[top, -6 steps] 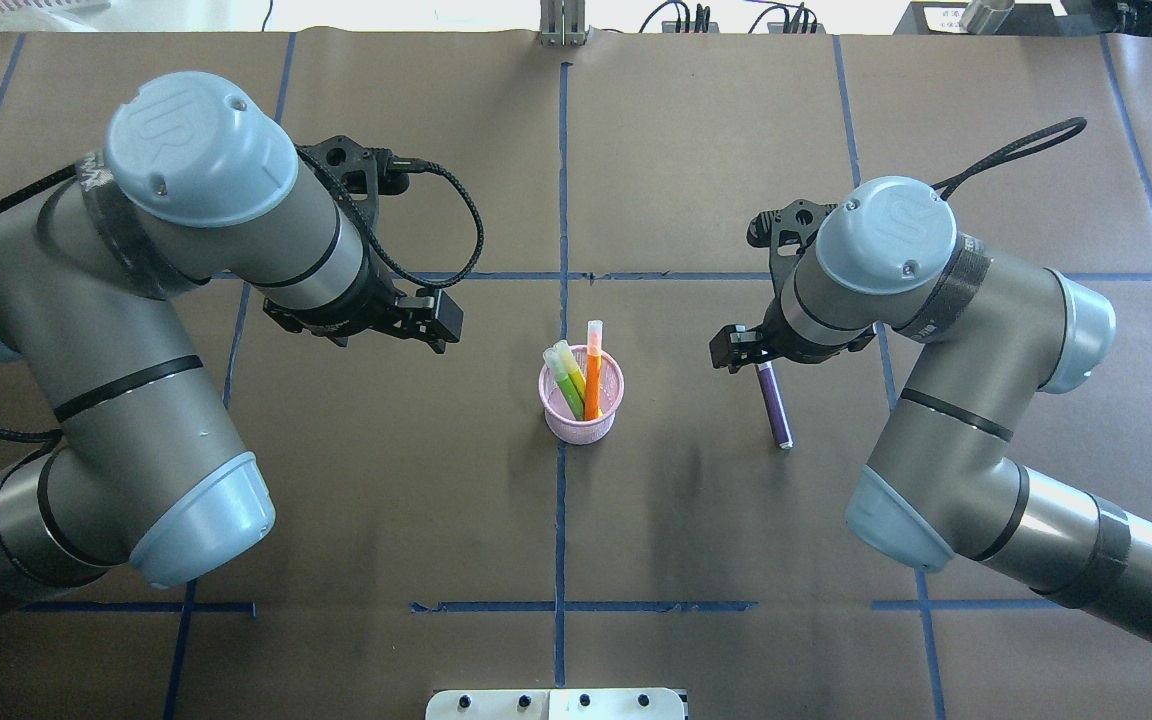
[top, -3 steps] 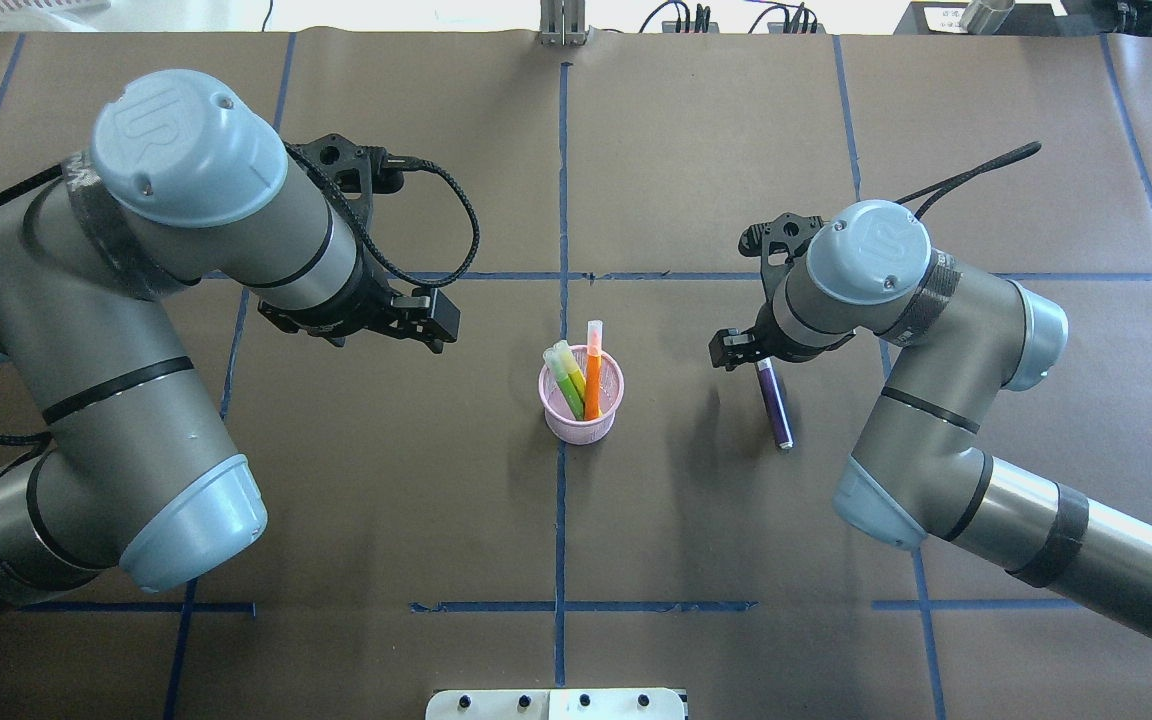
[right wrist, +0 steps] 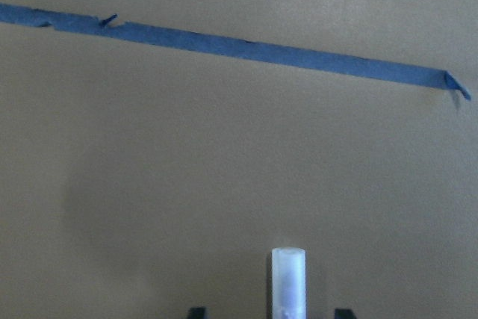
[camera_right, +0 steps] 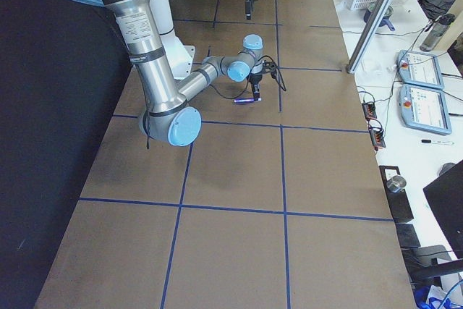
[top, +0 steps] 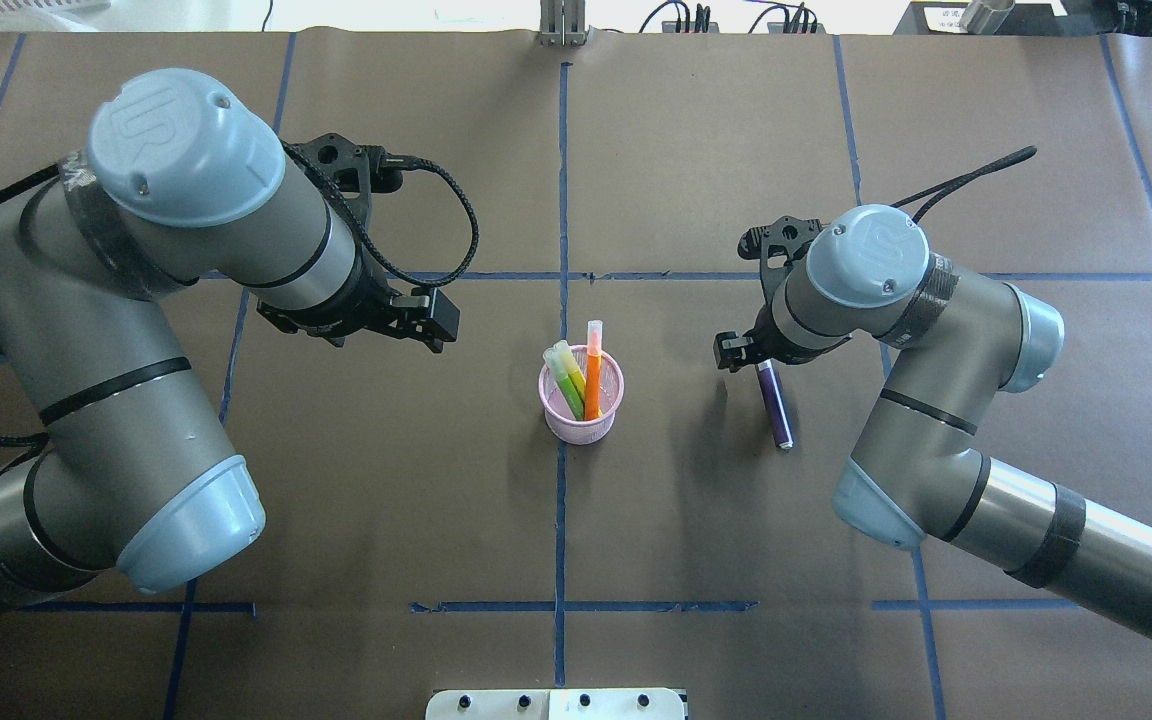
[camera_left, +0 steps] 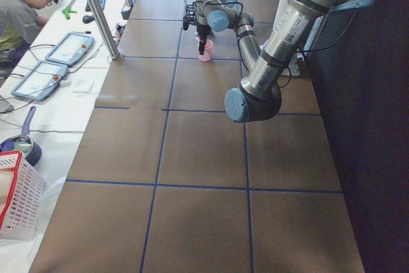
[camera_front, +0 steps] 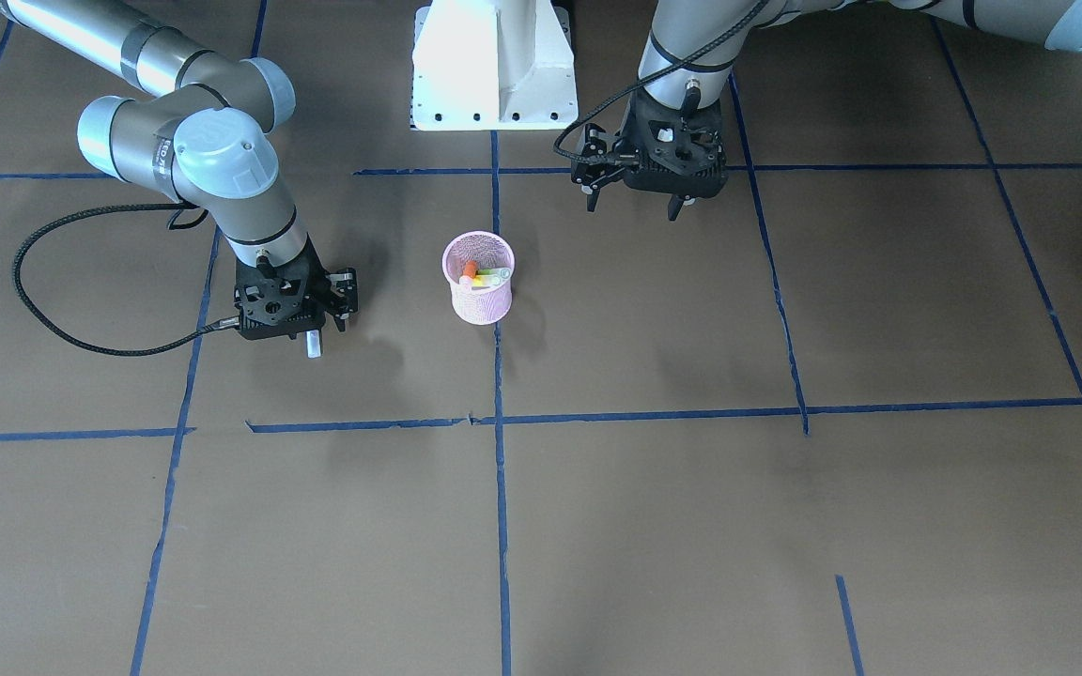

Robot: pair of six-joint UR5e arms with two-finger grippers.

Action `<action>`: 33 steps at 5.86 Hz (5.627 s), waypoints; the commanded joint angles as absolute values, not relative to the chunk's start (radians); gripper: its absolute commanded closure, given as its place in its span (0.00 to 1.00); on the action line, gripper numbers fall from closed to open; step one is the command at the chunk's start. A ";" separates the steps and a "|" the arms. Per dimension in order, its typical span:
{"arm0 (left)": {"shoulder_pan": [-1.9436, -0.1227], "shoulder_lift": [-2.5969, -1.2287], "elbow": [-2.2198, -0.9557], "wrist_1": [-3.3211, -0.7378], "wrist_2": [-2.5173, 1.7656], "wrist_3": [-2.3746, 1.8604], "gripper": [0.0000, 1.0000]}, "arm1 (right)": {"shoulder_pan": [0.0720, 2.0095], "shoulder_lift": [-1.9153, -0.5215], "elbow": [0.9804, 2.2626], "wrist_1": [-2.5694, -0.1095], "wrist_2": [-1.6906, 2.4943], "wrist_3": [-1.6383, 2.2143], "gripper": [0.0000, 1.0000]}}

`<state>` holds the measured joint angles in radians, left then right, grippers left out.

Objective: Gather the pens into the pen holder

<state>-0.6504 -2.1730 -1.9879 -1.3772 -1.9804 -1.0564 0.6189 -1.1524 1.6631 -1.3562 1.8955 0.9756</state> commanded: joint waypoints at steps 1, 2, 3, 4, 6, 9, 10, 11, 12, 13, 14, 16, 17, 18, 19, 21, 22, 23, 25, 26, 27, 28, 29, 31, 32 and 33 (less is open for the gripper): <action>-0.649 -2.171 -1.988 -1.378 -1.980 -1.057 0.00 | 0.611 -1.161 1.658 -1.358 1.896 0.976 0.35; -0.649 -2.171 -1.988 -1.378 -1.980 -1.057 0.00 | 0.609 -1.161 1.658 -1.358 1.896 0.976 0.39; -0.649 -2.171 -1.987 -1.378 -1.982 -1.057 0.00 | 0.609 -1.163 1.658 -1.359 1.896 0.976 0.56; -0.649 -2.171 -1.987 -1.378 -1.982 -1.057 0.00 | 0.611 -1.163 1.658 -1.362 1.896 0.974 0.63; -0.649 -2.171 -1.987 -1.378 -1.982 -1.057 0.00 | 0.607 -1.177 1.657 -1.362 1.896 0.974 0.88; -0.649 -2.171 -1.986 -1.378 -1.982 -1.057 0.00 | 0.627 -1.172 1.713 -1.365 1.901 0.976 1.00; -0.649 -2.171 -1.987 -1.376 -1.982 -1.057 0.00 | 0.646 -1.172 1.777 -1.364 1.895 0.979 1.00; -0.649 -2.171 -1.980 -1.377 -1.982 -1.057 0.00 | 0.661 -1.161 1.863 -1.362 1.869 1.059 1.00; -0.649 -2.171 -1.976 -1.378 -1.982 -1.055 0.00 | 0.655 -1.132 1.914 -1.361 1.742 1.257 1.00; -0.649 -2.169 -1.974 -1.379 -1.982 -1.054 0.00 | 0.591 -1.109 1.951 -1.362 1.562 1.331 1.00; -0.649 -2.169 -1.973 -1.381 -1.982 -1.049 0.00 | 0.493 -1.074 1.948 -1.364 1.361 1.470 1.00; -0.638 -2.151 -1.959 -1.385 -1.982 -1.042 0.00 | 0.349 -1.069 1.942 -1.358 1.043 1.581 1.00; -0.638 -2.151 -1.959 -1.387 -1.982 -1.040 0.00 | 0.313 -1.071 1.942 -1.355 1.002 1.615 1.00; -0.638 -2.151 -1.959 -1.387 -1.982 -1.037 0.00 | 0.255 -1.071 1.931 -1.358 0.868 1.614 1.00; -0.638 -2.151 -1.959 -1.387 -1.982 -1.038 0.00 | 0.224 -1.065 1.893 -1.361 0.788 1.614 1.00; -0.638 -2.152 -1.962 -1.391 -1.982 -1.042 0.00 | 0.203 -1.037 1.803 -1.362 0.681 1.621 1.00; -0.638 -2.152 -1.960 -1.394 -1.983 -1.042 0.00 | 0.186 -1.026 1.774 -1.362 0.655 1.646 1.00; -0.638 -2.151 -1.960 -1.402 -1.982 -1.042 0.00 | 0.158 -1.020 1.761 -1.361 0.628 1.655 0.98; -0.638 -2.151 -1.960 -1.402 -1.982 -1.042 0.00 | 0.143 -1.020 1.764 -1.362 0.630 1.649 0.01; -0.638 -2.151 -1.959 -1.402 -1.983 -1.042 0.00 | 0.143 -1.017 1.779 -1.359 0.640 1.644 0.00; -0.638 -2.151 -1.960 -1.402 -1.982 -1.042 0.00 | 0.156 -1.017 1.826 -1.367 0.722 1.634 0.00; -0.638 -2.151 -1.960 -1.402 -1.983 -1.040 0.00 | 0.193 -1.017 1.866 -1.406 0.838 1.612 0.00; -0.638 -2.152 -1.960 -1.402 -1.982 -1.042 0.00 | 0.260 -1.008 1.917 -1.487 1.032 1.597 0.00; -0.637 -2.152 -1.960 -1.401 -1.985 -1.040 0.00 | 0.403 -0.976 1.940 -1.660 1.420 1.487 0.00; -0.637 -2.152 -1.960 -1.401 -1.986 -1.040 0.00 | 0.460 -0.970 1.940 -1.745 1.574 1.353 0.00; -0.637 -2.151 -1.962 -1.399 -1.987 -1.039 0.00 | 0.542 -0.969 1.940 -1.787 1.758 1.250 0.00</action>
<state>-0.6368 -2.1518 -1.9611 -1.4001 -1.9860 -1.0396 0.4677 -0.9719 1.9398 -1.7324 1.5824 1.3545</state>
